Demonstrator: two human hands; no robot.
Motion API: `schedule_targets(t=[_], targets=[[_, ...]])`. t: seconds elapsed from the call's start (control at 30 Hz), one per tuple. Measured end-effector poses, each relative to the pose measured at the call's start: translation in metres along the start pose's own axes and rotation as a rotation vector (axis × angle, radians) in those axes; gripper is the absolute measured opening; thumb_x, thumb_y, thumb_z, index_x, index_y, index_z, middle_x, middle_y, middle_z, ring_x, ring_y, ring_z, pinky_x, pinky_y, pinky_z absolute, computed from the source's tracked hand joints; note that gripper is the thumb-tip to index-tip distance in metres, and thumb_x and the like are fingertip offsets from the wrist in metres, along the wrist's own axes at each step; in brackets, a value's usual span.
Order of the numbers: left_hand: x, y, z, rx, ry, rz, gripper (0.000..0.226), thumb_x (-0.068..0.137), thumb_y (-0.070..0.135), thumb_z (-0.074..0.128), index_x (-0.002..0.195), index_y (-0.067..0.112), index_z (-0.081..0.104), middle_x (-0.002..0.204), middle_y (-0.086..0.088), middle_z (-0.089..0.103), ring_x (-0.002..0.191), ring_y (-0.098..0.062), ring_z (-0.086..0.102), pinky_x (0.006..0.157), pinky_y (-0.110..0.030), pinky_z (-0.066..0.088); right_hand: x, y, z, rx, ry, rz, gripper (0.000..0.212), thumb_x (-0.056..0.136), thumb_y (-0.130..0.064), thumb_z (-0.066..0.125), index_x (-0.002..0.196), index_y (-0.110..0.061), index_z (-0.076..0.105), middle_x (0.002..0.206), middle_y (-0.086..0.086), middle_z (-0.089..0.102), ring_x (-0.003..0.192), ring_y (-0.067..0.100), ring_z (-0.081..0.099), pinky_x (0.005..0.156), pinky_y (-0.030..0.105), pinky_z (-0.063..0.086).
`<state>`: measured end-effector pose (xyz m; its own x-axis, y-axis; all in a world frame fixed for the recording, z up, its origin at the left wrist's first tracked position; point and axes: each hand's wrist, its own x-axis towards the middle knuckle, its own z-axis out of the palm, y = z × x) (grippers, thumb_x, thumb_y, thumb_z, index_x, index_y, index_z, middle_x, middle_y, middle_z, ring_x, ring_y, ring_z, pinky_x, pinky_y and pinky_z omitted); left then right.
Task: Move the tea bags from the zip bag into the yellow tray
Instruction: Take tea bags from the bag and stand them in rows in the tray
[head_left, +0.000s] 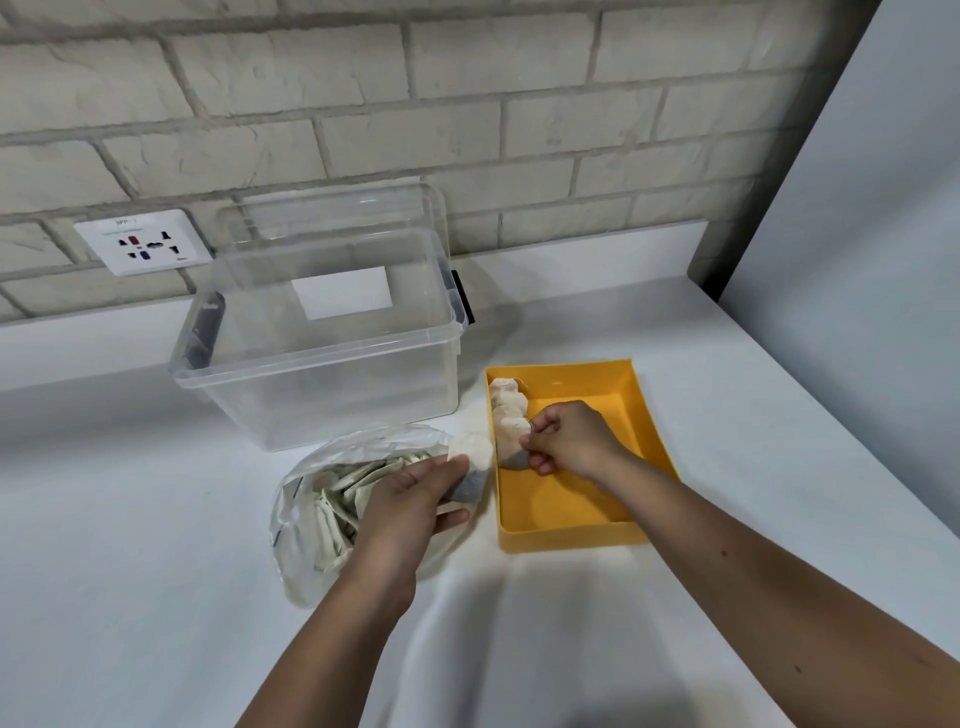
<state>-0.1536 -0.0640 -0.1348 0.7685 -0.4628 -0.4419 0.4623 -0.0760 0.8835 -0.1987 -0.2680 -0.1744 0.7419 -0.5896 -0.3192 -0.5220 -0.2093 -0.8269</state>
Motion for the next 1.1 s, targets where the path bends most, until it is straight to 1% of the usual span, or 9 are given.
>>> schedule_targets(t=[0.27, 0.37, 0.47, 0.57, 0.67, 0.73, 0.8, 0.93, 1.1], targets=[[0.0, 0.001, -0.005, 0.056, -0.024, 0.001, 0.006, 0.09, 0.018, 0.07, 0.093, 0.017, 0.075, 0.082, 0.006, 0.075, 0.072, -0.006, 0.069, 0.071, -0.026, 0.054, 0.006, -0.001, 0.008, -0.059, 0.034, -0.025, 0.02, 0.078, -0.006, 0.077, 0.09, 0.002, 0.064, 0.075, 0.02, 0.072, 0.058, 0.025, 0.066, 0.066, 0.036, 0.059], [0.0, 0.0, -0.005, 0.08, -0.011, 0.006, 0.004, 0.089, 0.017, 0.071, 0.086, 0.017, 0.074, 0.069, 0.008, 0.068, 0.062, -0.004, 0.064, 0.069, -0.025, 0.054, 0.003, -0.003, 0.006, -0.075, 0.061, -0.062, 0.025, 0.075, -0.009, 0.08, 0.094, -0.005, 0.064, 0.074, 0.015, 0.073, 0.062, 0.029, 0.069, 0.069, 0.038, 0.059], [0.0, 0.002, -0.005, 0.114, 0.024, 0.026, 0.006, 0.089, 0.018, 0.072, 0.084, 0.015, 0.073, 0.066, 0.003, 0.064, 0.058, -0.006, 0.06, 0.058, -0.017, 0.05, -0.004, -0.006, 0.0, -0.06, 0.105, -0.106, 0.031, 0.075, -0.013, 0.082, 0.099, -0.011, 0.064, 0.073, 0.007, 0.072, 0.065, 0.028, 0.071, 0.069, 0.037, 0.06], [0.001, 0.007, -0.005, 0.191, 0.043, 0.09, 0.008, 0.09, 0.021, 0.071, 0.083, 0.017, 0.074, 0.062, 0.006, 0.064, 0.053, -0.002, 0.058, 0.051, -0.014, 0.044, -0.016, -0.012, -0.008, 0.011, 0.135, -0.142, 0.023, 0.08, -0.016, 0.078, 0.1, -0.012, 0.067, 0.075, 0.005, 0.071, 0.065, 0.026, 0.07, 0.071, 0.038, 0.061], [0.005, 0.014, 0.0, 0.277, 0.034, 0.196, 0.011, 0.09, 0.021, 0.071, 0.08, 0.017, 0.073, 0.056, 0.011, 0.063, 0.051, 0.002, 0.056, 0.059, -0.019, 0.044, -0.032, -0.021, -0.016, 0.19, -0.006, -0.142, 0.017, 0.083, -0.017, 0.076, 0.099, -0.014, 0.072, 0.078, 0.006, 0.069, 0.065, 0.02, 0.067, 0.072, 0.04, 0.061], [0.007, 0.019, 0.006, 0.336, 0.008, 0.263, 0.009, 0.089, 0.021, 0.071, 0.083, 0.015, 0.074, 0.055, 0.015, 0.063, 0.052, 0.004, 0.055, 0.057, -0.014, 0.044, -0.044, -0.028, -0.019, 0.217, -0.152, -0.155, 0.021, 0.08, -0.015, 0.078, 0.1, -0.014, 0.073, 0.079, 0.002, 0.068, 0.067, 0.015, 0.065, 0.067, 0.032, 0.059], [0.011, 0.022, 0.011, 0.4, -0.031, 0.318, 0.009, 0.089, 0.024, 0.073, 0.087, 0.015, 0.075, 0.059, 0.014, 0.064, 0.056, 0.002, 0.056, 0.055, -0.01, 0.042, -0.051, -0.032, -0.019, 0.198, -0.203, -0.198, 0.023, 0.077, -0.014, 0.081, 0.097, -0.013, 0.072, 0.079, 0.002, 0.068, 0.067, 0.015, 0.064, 0.064, 0.028, 0.055], [0.022, 0.026, 0.018, 0.51, -0.101, 0.376, 0.005, 0.088, 0.027, 0.074, 0.088, 0.024, 0.077, 0.068, 0.011, 0.07, 0.062, 0.001, 0.059, 0.062, -0.012, 0.045, -0.05, -0.031, -0.02, 0.077, -0.058, -0.291, 0.011, 0.078, -0.018, 0.08, 0.078, -0.014, 0.07, 0.069, 0.007, 0.067, 0.058, 0.019, 0.059, 0.064, 0.036, 0.054], [0.034, 0.021, 0.017, 0.835, 0.02, 0.498, 0.012, 0.09, 0.028, 0.07, 0.099, 0.029, 0.078, 0.09, 0.009, 0.074, 0.072, -0.003, 0.06, 0.071, -0.023, 0.047, -0.037, -0.015, -0.02, -0.052, 0.083, -0.182, 0.014, 0.084, -0.023, 0.075, 0.078, -0.012, 0.068, 0.064, 0.004, 0.065, 0.059, 0.022, 0.063, 0.065, 0.036, 0.057]])
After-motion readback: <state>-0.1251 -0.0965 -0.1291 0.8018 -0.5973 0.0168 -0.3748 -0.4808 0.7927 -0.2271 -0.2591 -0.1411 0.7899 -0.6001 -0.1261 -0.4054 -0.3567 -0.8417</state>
